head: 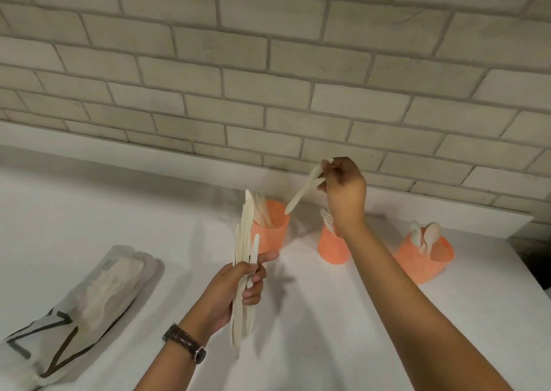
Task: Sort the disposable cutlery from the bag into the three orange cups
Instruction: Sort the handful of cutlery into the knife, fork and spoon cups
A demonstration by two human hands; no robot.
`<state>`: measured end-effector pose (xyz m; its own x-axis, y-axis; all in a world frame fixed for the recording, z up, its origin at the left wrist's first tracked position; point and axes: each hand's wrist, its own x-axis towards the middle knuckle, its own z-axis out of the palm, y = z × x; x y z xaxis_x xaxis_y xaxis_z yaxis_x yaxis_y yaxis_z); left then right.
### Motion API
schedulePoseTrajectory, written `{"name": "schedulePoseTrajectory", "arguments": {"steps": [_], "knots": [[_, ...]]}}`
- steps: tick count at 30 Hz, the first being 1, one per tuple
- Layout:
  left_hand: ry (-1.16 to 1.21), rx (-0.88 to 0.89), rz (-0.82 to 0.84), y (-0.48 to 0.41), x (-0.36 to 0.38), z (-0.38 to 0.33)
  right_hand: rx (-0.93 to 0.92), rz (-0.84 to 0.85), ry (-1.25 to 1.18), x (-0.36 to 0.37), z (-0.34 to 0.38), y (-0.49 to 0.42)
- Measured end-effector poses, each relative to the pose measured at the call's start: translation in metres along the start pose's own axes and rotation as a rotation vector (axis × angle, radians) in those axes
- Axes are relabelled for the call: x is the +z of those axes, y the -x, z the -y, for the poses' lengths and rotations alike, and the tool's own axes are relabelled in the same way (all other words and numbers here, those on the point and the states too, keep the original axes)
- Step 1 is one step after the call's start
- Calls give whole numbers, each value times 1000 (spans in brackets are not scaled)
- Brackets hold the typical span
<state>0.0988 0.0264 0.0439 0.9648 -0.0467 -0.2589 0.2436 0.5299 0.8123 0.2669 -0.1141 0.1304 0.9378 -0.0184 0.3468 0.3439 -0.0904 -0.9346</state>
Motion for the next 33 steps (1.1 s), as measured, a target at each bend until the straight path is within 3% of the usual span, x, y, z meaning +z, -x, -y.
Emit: {"name": "schedulePoseTrajectory", "arguments": {"steps": [4, 7, 9, 13, 16, 17, 19, 22, 25, 30, 33], "knots": [[136, -12, 67, 6, -6, -7, 6, 120, 136, 36, -32, -4], [186, -26, 97, 9, -10, -11, 154, 256, 182, 53, -55, -3], [192, -29, 92, 9, -12, -12, 202, 260, 275, 56, -57, 3], [192, -36, 91, 6, -13, -13, -17, 256, 206, 37, -24, 39], [157, -55, 106, 1, -10, -11, -284, 447, 241, 11, -5, 76], [133, -60, 119, 0, -7, -10, -292, 535, 297, 3, -2, 85], [68, -73, 145, -3, 0, -7, -151, 602, 352, -7, -1, 97], [-32, -114, 169, -8, 16, -1, 124, 498, 195, -15, -4, 102], [-112, -149, 214, -12, 31, 3, 300, 532, 72, -29, -1, 96], [-235, -162, 251, -21, 40, 1, 274, 734, 202, -70, 13, 74], [-225, -196, 234, -26, 41, -7, 117, 931, 523, -92, 16, 69]]}}
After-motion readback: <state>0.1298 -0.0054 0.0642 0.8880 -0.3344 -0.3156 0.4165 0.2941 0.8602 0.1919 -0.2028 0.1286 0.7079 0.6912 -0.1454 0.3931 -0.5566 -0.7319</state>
